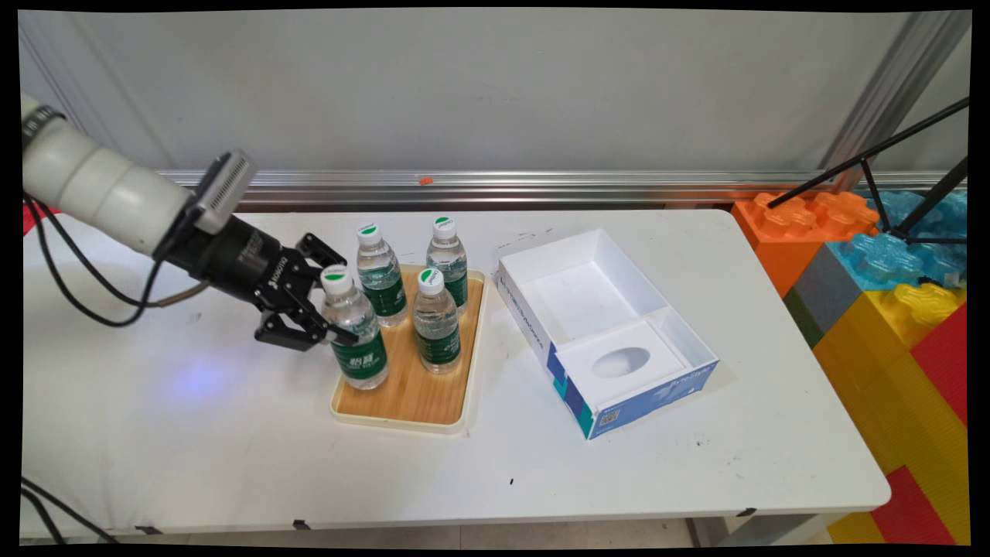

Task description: Place the picked object on the tray

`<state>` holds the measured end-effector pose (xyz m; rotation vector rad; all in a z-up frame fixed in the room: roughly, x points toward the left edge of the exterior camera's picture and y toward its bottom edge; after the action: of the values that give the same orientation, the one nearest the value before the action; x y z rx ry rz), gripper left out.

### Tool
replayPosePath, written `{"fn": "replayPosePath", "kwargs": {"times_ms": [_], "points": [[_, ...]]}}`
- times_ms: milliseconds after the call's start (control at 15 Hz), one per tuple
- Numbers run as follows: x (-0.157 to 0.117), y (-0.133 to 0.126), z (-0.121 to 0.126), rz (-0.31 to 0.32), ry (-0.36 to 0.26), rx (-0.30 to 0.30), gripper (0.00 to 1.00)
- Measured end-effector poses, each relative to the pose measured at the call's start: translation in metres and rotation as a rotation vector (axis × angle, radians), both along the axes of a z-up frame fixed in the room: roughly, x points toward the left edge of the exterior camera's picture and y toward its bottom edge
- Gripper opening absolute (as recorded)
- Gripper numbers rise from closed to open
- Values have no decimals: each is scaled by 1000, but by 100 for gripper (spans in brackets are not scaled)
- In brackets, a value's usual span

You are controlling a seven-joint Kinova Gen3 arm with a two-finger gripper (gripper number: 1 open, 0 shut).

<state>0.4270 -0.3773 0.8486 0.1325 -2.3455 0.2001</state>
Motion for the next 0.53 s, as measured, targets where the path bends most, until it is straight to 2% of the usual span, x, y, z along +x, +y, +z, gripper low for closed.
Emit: {"fn": "replayPosePath", "kwargs": {"times_ms": [533], "points": [[6,-9,-42,-57,-14,-20,0]]}}
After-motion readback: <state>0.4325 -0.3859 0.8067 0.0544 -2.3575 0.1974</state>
